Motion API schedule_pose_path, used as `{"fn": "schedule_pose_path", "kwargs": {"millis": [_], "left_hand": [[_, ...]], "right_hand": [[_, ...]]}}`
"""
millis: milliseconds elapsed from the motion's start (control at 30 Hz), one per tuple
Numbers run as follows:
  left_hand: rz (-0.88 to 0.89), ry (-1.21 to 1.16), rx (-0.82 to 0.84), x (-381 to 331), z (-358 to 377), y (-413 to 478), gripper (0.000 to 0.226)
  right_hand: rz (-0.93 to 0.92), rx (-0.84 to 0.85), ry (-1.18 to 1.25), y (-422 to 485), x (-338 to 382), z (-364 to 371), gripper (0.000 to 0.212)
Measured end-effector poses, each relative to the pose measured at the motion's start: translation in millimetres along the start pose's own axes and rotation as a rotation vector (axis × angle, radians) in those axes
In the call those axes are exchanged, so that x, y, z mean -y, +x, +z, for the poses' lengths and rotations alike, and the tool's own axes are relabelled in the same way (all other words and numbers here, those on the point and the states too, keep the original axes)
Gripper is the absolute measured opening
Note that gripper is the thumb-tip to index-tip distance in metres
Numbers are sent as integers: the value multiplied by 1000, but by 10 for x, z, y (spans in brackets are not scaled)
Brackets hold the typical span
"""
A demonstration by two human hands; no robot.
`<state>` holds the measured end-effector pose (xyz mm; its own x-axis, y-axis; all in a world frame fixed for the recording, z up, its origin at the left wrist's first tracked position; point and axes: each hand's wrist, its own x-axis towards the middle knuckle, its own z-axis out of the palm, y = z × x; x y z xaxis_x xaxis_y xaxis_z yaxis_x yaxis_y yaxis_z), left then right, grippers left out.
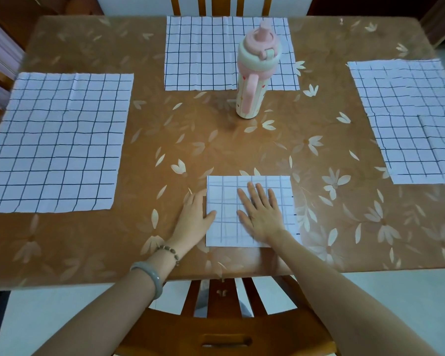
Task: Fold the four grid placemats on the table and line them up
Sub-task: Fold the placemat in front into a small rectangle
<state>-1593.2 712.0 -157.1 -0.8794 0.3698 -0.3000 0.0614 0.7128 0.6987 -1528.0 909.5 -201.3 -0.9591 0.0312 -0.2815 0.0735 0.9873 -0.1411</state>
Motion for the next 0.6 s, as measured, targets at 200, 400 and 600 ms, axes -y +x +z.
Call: {"fn": "schedule_pose_path", "kwargs": {"millis": [200,400,600], "left_hand": [[-321,-357,-146,-252,116,58,50],[-433,-284,-49,-187,73,57,14],[-511,-307,-36,117,-152,31,8]], "right_hand": [[18,20,42,11,10,2,63],[4,40,85,11,29,-77,79],[21,-113,199,-9,168,-152,52]]}}
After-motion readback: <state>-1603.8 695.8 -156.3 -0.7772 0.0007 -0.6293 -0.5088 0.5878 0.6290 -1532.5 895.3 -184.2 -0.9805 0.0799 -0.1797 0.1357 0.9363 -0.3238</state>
